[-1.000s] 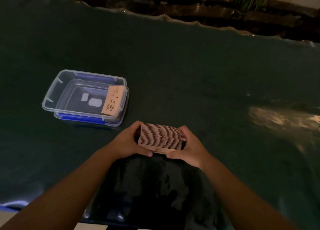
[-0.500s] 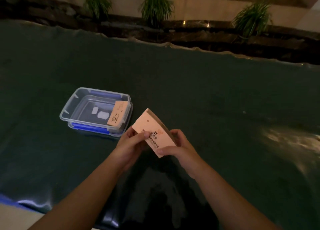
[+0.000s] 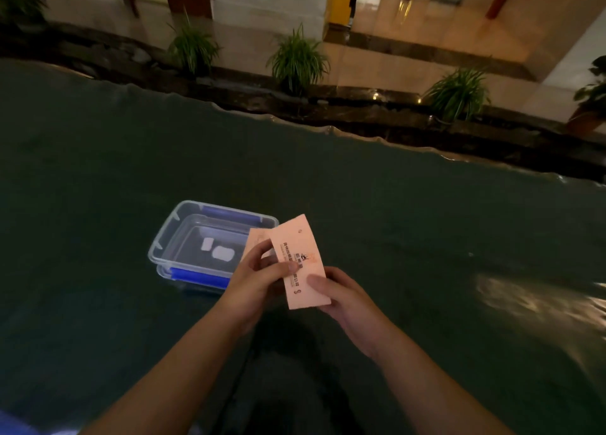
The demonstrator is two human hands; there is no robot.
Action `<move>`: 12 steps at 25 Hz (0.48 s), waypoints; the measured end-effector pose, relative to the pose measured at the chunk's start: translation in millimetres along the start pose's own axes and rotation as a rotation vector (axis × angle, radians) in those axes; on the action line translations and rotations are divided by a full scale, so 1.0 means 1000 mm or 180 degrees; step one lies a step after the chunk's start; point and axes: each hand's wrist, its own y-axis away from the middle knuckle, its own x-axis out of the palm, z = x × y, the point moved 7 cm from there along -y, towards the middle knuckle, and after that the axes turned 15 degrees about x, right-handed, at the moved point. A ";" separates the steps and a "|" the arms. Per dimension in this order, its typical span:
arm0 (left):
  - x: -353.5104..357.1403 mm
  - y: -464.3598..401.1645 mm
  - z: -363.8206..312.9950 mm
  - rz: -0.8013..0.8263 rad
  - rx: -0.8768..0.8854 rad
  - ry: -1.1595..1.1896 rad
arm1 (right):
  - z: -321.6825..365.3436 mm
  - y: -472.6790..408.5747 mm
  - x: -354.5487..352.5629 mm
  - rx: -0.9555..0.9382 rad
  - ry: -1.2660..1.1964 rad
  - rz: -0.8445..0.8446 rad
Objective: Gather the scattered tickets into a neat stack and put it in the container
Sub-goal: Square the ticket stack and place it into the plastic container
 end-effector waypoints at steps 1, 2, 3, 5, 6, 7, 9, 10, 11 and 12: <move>-0.016 -0.003 -0.009 0.0069 -0.0035 -0.0075 | 0.009 -0.004 0.016 -0.0052 -0.0026 -0.0095; -0.028 -0.006 -0.017 0.0139 -0.0077 -0.0173 | 0.017 -0.009 0.030 -0.0103 -0.0015 -0.0189; -0.043 -0.010 -0.025 0.0205 -0.0129 -0.0238 | 0.024 -0.014 0.046 -0.0151 0.0025 -0.0270; -0.074 -0.018 -0.040 0.0216 -0.0251 -0.0270 | 0.037 -0.027 0.080 -0.0222 0.0044 -0.0338; -0.089 -0.022 -0.047 0.0185 -0.0308 -0.0257 | 0.042 -0.034 0.095 -0.0236 0.0000 -0.0347; -0.102 -0.028 -0.052 0.0145 -0.0361 -0.0244 | 0.046 -0.040 0.108 -0.0238 -0.0035 -0.0343; -0.126 -0.041 -0.063 0.0171 -0.0453 -0.0220 | 0.054 -0.057 0.133 -0.0193 -0.0099 -0.0390; -0.136 -0.049 -0.066 0.0188 -0.0517 -0.0204 | 0.058 -0.066 0.143 -0.0162 -0.0123 -0.0433; -0.145 -0.058 -0.068 0.0190 -0.0597 -0.0215 | 0.061 -0.076 0.152 -0.0109 -0.0144 -0.0484; -0.152 -0.066 -0.068 0.0161 -0.0666 -0.0287 | 0.062 -0.086 0.158 -0.0039 -0.0166 -0.0520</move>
